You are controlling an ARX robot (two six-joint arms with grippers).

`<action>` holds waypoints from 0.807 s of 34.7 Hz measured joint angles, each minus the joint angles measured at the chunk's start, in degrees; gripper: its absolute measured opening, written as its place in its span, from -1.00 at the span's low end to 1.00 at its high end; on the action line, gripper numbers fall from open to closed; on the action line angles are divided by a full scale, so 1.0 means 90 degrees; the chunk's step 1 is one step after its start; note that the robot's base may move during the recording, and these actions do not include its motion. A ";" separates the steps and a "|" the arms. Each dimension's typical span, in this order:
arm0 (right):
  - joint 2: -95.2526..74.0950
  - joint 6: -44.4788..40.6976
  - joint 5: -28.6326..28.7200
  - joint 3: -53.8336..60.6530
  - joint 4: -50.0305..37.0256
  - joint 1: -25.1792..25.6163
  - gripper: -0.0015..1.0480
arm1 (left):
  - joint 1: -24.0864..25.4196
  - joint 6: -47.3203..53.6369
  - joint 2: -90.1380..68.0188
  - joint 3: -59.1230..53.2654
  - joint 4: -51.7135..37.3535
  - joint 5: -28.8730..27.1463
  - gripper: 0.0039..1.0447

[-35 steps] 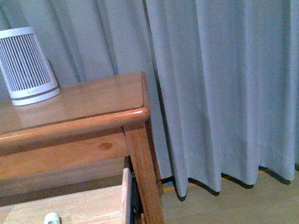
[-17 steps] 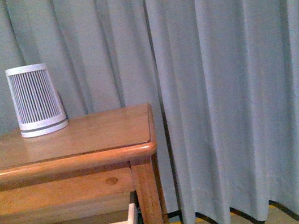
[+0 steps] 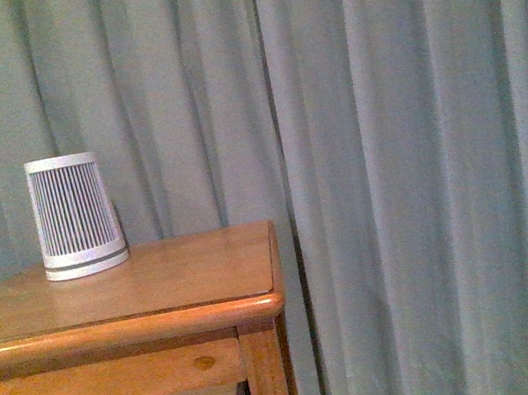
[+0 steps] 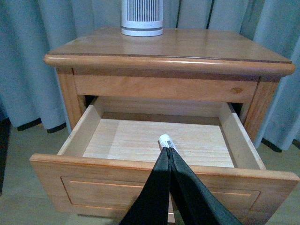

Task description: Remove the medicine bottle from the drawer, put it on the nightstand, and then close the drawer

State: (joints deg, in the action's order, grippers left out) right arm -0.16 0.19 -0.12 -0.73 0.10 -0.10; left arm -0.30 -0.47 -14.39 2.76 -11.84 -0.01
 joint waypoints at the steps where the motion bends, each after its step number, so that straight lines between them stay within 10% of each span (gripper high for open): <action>1: 0.0000 0.0000 0.0000 0.0000 0.0000 0.0000 0.87 | 0.0000 0.0000 0.0056 -0.0015 0.0049 0.0002 -0.95; 28: 0.0000 0.0000 -0.0002 0.0000 0.0000 0.0000 0.87 | 0.0005 0.0017 0.1559 -0.0243 0.1311 0.0002 -0.95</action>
State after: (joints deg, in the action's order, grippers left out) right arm -0.16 0.19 -0.14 -0.73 0.10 -0.10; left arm -0.25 -0.32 -0.36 0.58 -0.03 0.01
